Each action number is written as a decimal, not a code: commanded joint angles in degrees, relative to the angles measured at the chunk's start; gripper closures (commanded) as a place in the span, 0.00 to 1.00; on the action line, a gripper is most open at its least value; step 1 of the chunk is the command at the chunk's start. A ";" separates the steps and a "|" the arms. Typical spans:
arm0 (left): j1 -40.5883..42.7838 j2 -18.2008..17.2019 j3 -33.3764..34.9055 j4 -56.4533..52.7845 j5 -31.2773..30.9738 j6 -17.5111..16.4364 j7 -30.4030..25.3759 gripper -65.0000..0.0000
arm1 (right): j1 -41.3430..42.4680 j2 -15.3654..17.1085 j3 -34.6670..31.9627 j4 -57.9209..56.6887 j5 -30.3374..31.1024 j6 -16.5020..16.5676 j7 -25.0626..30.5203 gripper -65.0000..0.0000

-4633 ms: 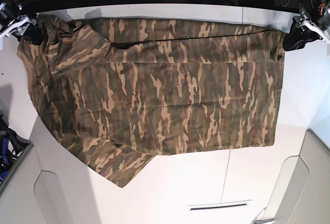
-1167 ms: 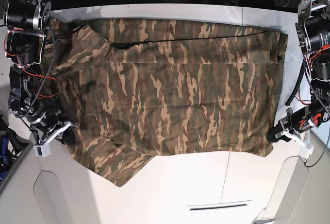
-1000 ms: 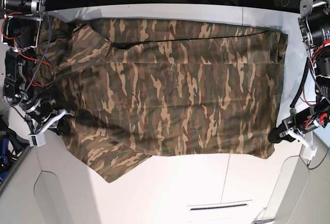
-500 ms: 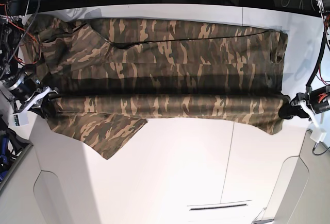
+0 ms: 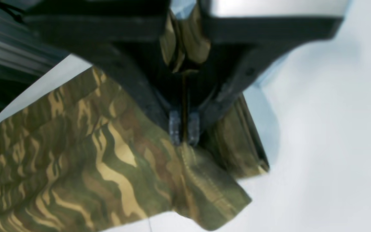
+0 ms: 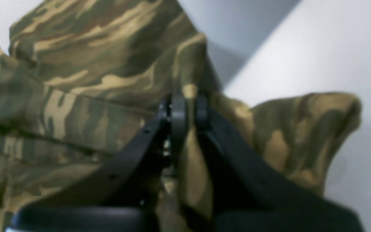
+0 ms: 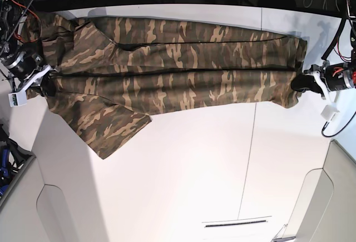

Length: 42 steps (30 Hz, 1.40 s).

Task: Fold the T-shirt properly
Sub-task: 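Regrasp the folded strip ends with both grippers and flatten the strip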

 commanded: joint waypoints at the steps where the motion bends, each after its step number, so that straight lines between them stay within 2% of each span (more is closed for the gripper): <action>1: -0.28 -1.44 -0.59 0.87 -0.79 -0.47 -0.72 1.00 | 0.15 1.18 0.55 0.92 0.72 -0.02 1.51 1.00; 8: 1.18 0.22 -0.59 0.85 -0.11 -0.47 -0.76 1.00 | -1.42 1.03 0.55 0.70 1.51 -1.75 1.49 1.00; 12: 1.18 0.98 -0.59 0.85 -0.15 -0.47 -1.03 1.00 | -1.40 1.07 0.92 0.81 2.64 -1.68 1.51 0.68; 15: 1.20 1.14 -0.59 0.85 -0.15 -0.47 -1.01 1.00 | -1.38 1.07 2.91 1.14 6.01 -0.96 2.80 0.59; 19: 1.20 1.14 -0.59 0.85 -0.15 -0.47 -1.01 1.00 | -1.38 1.07 7.26 2.56 9.25 -0.83 2.75 0.59; 25: 1.18 1.14 -0.59 0.85 -0.15 -0.47 -1.05 1.00 | -0.13 1.05 11.63 4.98 9.68 -0.87 2.78 0.59; 31: 1.20 1.14 -0.59 0.85 -0.15 -0.47 -1.16 1.00 | 7.48 -1.22 11.30 4.35 5.35 -1.09 2.78 0.59; 36: 1.18 1.14 -0.59 0.85 -0.17 -0.47 -1.20 1.00 | 14.95 -2.75 6.62 -1.09 0.28 -1.09 3.56 0.59; 42: 1.18 1.14 -0.59 0.85 -0.15 -0.47 -1.20 1.00 | 23.39 -2.73 -4.94 -15.10 -7.34 -1.53 9.75 0.59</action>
